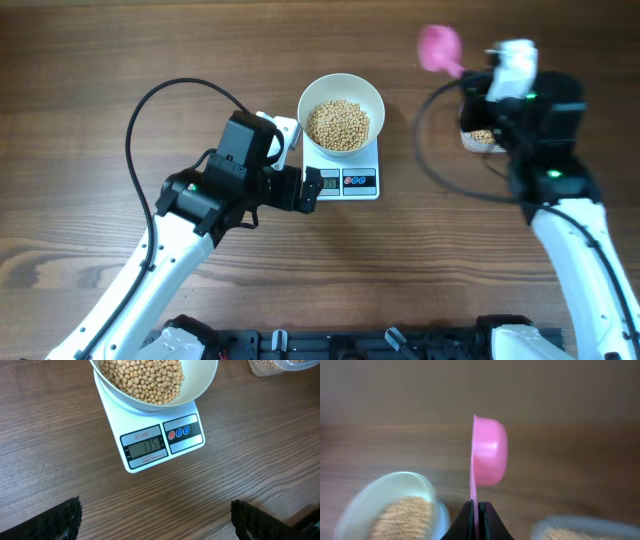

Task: Scoop item into bowl and weigh 150g on scale
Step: 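Move the empty scoop with the right gripper back to the tub, then dip the pink scoop into the soybeans again with the right gripper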

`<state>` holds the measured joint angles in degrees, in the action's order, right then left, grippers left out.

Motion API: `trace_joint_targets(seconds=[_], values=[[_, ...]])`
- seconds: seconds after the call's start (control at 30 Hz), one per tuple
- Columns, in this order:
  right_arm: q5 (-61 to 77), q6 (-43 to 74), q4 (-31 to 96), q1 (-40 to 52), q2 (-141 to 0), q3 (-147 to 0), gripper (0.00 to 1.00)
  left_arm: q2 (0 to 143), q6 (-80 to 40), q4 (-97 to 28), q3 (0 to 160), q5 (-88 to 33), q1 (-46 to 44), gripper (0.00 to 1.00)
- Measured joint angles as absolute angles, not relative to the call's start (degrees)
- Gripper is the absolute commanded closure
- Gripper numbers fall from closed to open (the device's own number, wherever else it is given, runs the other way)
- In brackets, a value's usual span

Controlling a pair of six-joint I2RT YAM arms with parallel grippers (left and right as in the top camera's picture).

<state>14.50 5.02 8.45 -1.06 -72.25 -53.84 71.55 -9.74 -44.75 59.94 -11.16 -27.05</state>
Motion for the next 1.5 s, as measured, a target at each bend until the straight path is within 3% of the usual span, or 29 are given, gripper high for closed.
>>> trace_joint_targets(seconds=[0.27, 0.6, 0.83, 1.3, 1.5], values=[[8.6, 1.8, 16.1, -12.2, -72.3, -53.9, 0.96, 71.5, -9.7, -44.8, 59.9, -11.2, -27.0, 0.00], [4.3, -13.7, 27.3, -12.2, -72.3, -53.9, 0.96, 71.5, -9.7, -44.8, 59.9, -11.2, -27.0, 0.00], [2.3, -20.8, 27.4, -12.2, -72.7, -53.9, 0.96, 71.5, -9.7, -44.8, 59.9, -11.2, -27.0, 0.00], [-0.4, -23.9, 24.4, -12.2, -81.1, -53.9, 0.96, 71.5, -9.7, -44.8, 59.9, -11.2, -27.0, 0.00], [5.8, -23.6, 28.6, -12.2, -81.5, -53.9, 0.96, 71.5, -9.7, -44.8, 59.9, -11.2, -27.0, 0.00]])
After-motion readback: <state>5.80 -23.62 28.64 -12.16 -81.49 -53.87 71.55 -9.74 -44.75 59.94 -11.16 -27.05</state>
